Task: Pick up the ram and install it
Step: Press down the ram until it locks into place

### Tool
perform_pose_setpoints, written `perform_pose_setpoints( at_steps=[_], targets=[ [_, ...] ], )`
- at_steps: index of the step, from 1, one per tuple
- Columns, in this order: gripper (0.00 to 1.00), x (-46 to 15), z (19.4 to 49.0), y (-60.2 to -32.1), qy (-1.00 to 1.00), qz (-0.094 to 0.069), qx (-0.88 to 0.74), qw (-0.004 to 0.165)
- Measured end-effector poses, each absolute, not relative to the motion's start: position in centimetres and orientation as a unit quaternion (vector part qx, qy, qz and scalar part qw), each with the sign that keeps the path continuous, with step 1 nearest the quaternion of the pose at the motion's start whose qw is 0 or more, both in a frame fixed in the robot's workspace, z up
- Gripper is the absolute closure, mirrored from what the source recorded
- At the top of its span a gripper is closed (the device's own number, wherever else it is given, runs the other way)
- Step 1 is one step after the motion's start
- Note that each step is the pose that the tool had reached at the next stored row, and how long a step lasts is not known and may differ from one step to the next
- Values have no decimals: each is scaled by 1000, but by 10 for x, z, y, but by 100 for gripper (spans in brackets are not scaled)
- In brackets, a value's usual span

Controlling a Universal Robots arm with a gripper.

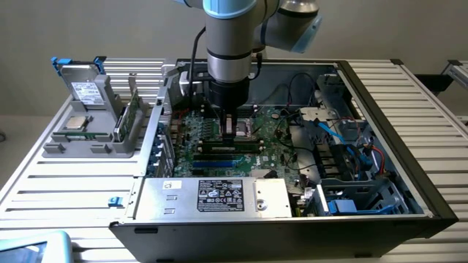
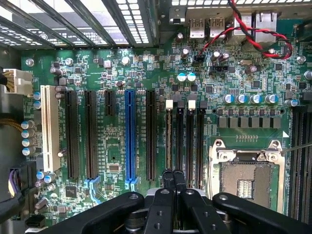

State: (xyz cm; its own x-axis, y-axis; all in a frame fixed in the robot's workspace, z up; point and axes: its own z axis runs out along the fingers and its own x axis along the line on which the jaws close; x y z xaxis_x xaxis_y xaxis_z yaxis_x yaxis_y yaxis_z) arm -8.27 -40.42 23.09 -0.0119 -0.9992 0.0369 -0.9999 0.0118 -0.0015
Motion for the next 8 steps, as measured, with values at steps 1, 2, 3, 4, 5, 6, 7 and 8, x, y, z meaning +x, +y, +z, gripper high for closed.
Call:
perform_pose_setpoints(
  at_steps=[1, 2, 3, 4, 5, 6, 7, 8],
  targets=[
    [89, -83, 231, -404, -711, 13, 703, 12],
    [89, -83, 231, -405, -711, 12, 703, 11],
    [89, -83, 231, -405, -711, 12, 703, 11],
    [89, -83, 231, -405, -711, 12, 703, 11],
    [89, -83, 231, -405, -711, 12, 703, 11],
    [89, -83, 231, -405, -711, 12, 703, 11],
    [89, -83, 231, -406, -711, 11, 703, 10],
    [89, -83, 231, -406, -711, 11, 703, 10]
  ],
)
